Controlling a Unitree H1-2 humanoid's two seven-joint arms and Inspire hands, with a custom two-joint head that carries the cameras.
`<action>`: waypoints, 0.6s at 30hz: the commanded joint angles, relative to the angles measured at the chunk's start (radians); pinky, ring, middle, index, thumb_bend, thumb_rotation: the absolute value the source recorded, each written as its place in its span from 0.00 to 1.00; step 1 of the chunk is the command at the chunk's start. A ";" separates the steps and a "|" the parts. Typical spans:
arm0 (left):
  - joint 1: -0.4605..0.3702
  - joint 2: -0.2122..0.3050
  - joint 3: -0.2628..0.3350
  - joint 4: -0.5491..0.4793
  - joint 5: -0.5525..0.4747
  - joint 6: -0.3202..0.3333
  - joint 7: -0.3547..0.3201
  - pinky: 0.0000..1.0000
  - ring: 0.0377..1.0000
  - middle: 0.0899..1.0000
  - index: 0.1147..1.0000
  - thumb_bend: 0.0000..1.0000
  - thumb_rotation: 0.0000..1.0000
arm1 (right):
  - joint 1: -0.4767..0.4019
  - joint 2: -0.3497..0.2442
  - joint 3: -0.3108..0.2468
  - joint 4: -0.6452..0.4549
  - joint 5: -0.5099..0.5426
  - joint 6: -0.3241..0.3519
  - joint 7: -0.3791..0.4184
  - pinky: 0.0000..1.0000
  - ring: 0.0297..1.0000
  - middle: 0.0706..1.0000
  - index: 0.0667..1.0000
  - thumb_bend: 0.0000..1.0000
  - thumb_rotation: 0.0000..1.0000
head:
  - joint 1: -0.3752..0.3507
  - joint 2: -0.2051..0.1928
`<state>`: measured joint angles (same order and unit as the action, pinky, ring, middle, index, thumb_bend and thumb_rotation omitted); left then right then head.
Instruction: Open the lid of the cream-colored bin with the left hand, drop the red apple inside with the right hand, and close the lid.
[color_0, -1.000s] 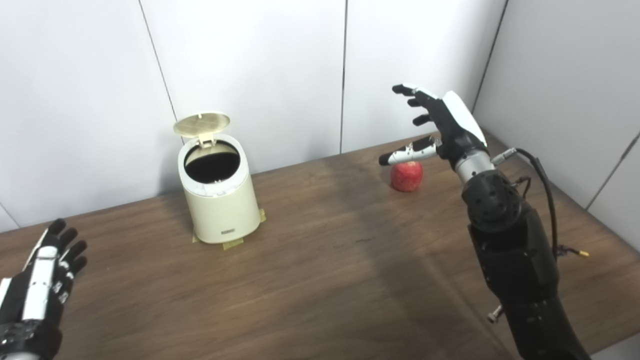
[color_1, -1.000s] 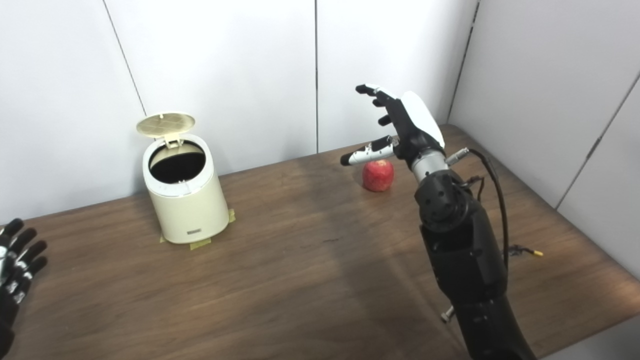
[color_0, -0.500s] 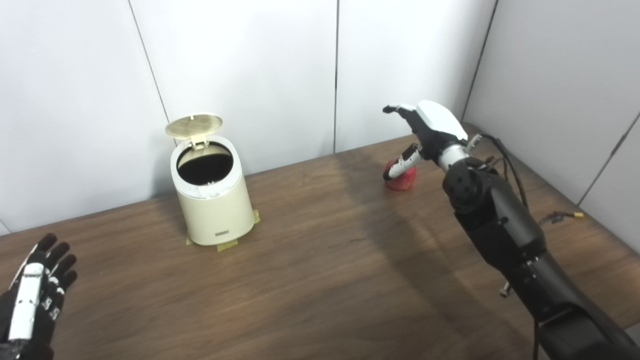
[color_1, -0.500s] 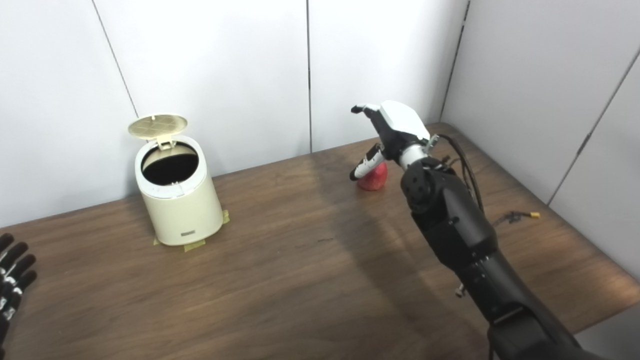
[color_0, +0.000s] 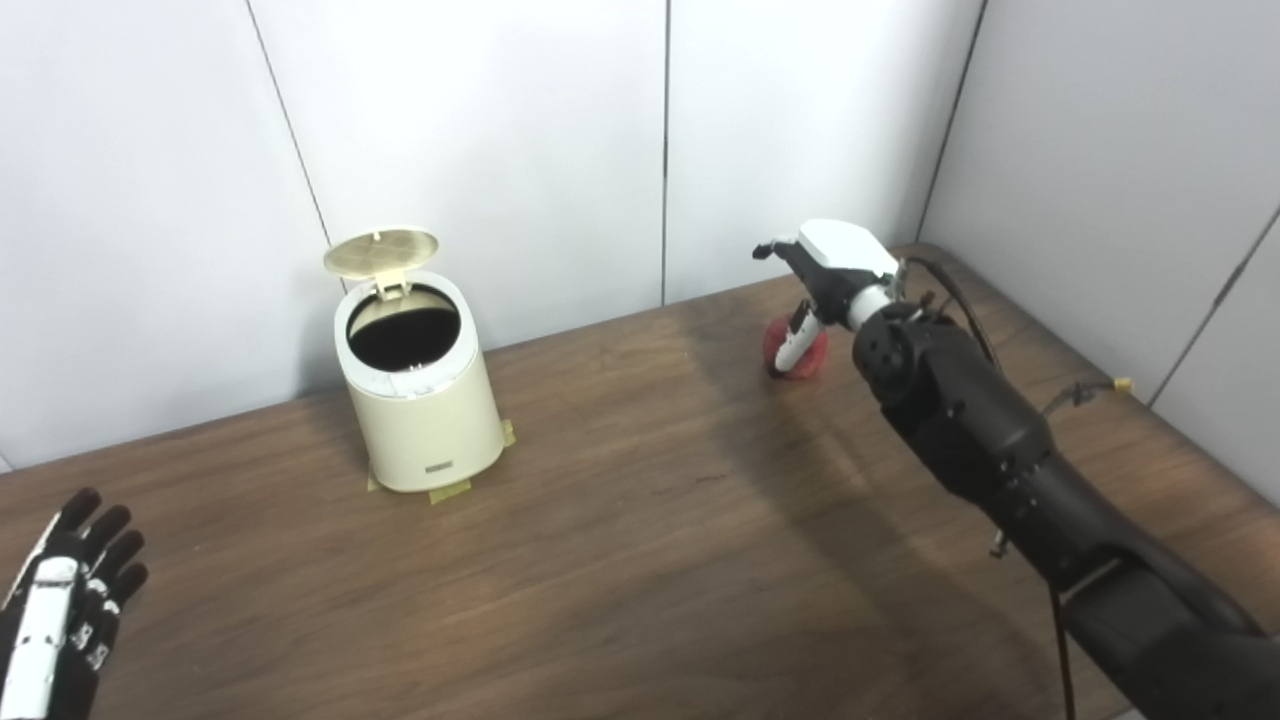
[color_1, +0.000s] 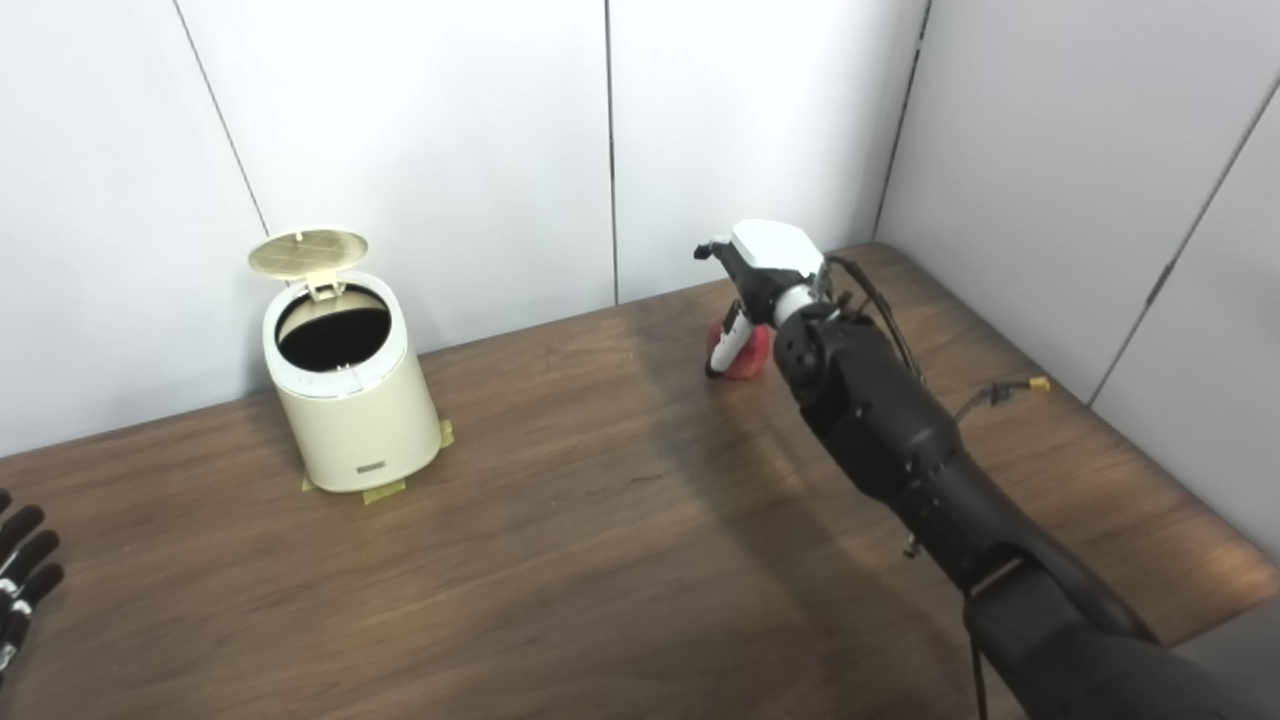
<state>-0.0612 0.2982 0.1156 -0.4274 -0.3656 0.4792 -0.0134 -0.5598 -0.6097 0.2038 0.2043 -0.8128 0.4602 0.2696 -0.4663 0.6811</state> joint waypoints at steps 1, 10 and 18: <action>-0.024 0.023 -0.004 -0.032 -0.025 -0.009 0.017 0.96 0.94 0.94 0.98 0.37 0.79 | -0.069 -0.035 0.005 0.005 -0.016 -0.012 0.000 0.83 0.90 0.89 0.80 0.97 0.11 | -0.001 0.001; -0.019 0.049 -0.031 -0.050 -0.077 -0.009 0.076 0.99 0.97 0.96 0.99 0.38 0.77 | -0.101 -0.043 0.055 0.105 -0.023 -0.017 0.002 0.76 0.87 0.85 0.78 0.98 0.12 | -0.002 0.005; -0.021 0.072 -0.047 -0.065 -0.118 -0.009 0.120 0.99 0.96 0.96 1.00 0.34 0.78 | -0.117 -0.038 0.086 0.193 -0.016 -0.022 -0.006 0.74 0.86 0.84 0.77 0.97 0.14 | -0.003 0.008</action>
<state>-0.0566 0.3459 0.0662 -0.4608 -0.4732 0.4792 0.0898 -0.6136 -0.6168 0.3004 0.4050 -0.8168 0.4532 0.2958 -0.4679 0.6888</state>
